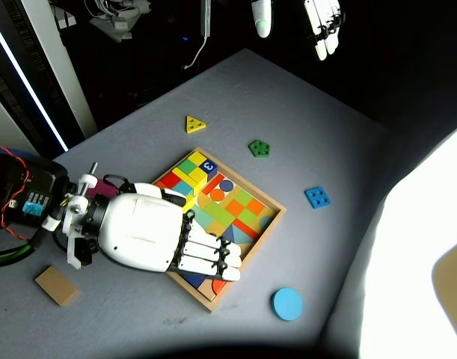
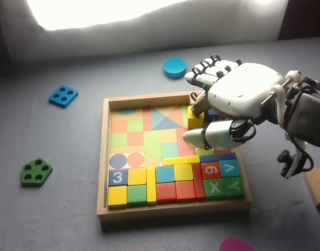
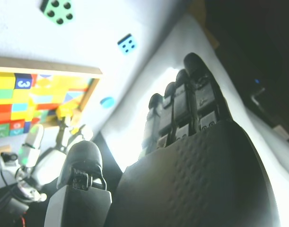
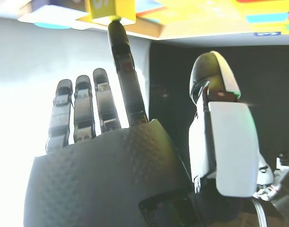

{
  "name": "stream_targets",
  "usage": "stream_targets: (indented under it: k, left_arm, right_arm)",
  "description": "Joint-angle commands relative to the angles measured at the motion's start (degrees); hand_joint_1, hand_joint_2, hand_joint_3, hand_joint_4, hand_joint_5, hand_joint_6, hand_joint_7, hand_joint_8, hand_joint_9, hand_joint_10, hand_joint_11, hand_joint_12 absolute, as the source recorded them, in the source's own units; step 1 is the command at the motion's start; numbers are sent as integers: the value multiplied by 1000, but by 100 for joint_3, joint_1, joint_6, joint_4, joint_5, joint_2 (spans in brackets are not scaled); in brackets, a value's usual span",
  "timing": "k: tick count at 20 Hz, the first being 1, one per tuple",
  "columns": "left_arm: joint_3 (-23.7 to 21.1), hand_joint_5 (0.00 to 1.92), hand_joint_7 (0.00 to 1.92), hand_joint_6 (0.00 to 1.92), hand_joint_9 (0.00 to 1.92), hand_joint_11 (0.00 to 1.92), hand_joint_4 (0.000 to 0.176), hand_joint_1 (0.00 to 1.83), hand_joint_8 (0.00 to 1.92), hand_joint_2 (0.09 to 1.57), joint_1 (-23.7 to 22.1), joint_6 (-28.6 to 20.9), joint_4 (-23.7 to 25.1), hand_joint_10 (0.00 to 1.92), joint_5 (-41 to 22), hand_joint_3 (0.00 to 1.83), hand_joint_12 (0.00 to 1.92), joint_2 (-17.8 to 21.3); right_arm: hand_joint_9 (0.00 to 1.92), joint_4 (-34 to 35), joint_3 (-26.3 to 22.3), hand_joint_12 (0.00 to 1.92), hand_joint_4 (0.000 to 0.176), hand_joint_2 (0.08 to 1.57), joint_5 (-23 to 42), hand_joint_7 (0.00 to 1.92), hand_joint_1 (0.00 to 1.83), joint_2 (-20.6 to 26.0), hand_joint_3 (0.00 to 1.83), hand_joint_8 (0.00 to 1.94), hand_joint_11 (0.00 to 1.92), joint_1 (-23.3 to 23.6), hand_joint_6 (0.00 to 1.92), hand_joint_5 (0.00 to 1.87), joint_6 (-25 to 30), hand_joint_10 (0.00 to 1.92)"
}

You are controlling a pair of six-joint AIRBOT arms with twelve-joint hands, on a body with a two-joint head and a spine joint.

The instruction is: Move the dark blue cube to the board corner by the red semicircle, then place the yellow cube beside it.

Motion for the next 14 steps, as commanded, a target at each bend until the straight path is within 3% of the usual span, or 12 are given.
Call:
stream_targets:
  k: [1, 4, 5, 9, 14]
  left_arm:
    - [-36, 52, 63, 0, 76, 0, 30, 0, 1, 1269, -45, 5, 239, 2, -427, 0, 624, 23]
    - [-38, 31, 44, 0, 68, 0, 30, 0, 0, 1272, -45, 5, 239, 0, -422, 0, 548, 23]
    - [-38, 34, 55, 2, 77, 0, 20, 0, 3, 1280, -45, 7, 239, 3, -414, 2, 576, 23]
    - [-38, 48, 78, 3, 87, 0, 34, 0, 2, 1275, -45, 9, 240, 3, -407, 0, 562, 23]
    - [-39, 52, 66, 2, 76, 0, 32, 0, 0, 1266, -47, 11, 239, 1, -399, 0, 551, 22]
  right_arm:
    - [0, -94, 30, 0, 9, 1165, 433, 38, 0, 53, 6, 4, 0, -18, 10, 688, -14, 0]
    - [0, -71, 72, 0, 2, 1165, 433, 32, 0, 95, 5, 6, 0, -18, 13, 697, -14, 0]
    - [0, -56, 93, 0, 3, 1172, 433, 40, 0, 105, 8, 9, 0, -17, 12, 694, -13, 0]
    - [0, -38, 129, 0, 11, 1154, 447, 39, 0, 115, 0, 7, 0, -4, 10, 687, 3, 0]
    - [0, -39, 80, 0, 8, 1163, 506, 56, 0, 142, 3, 12, 0, 174, 12, 692, 198, 0]
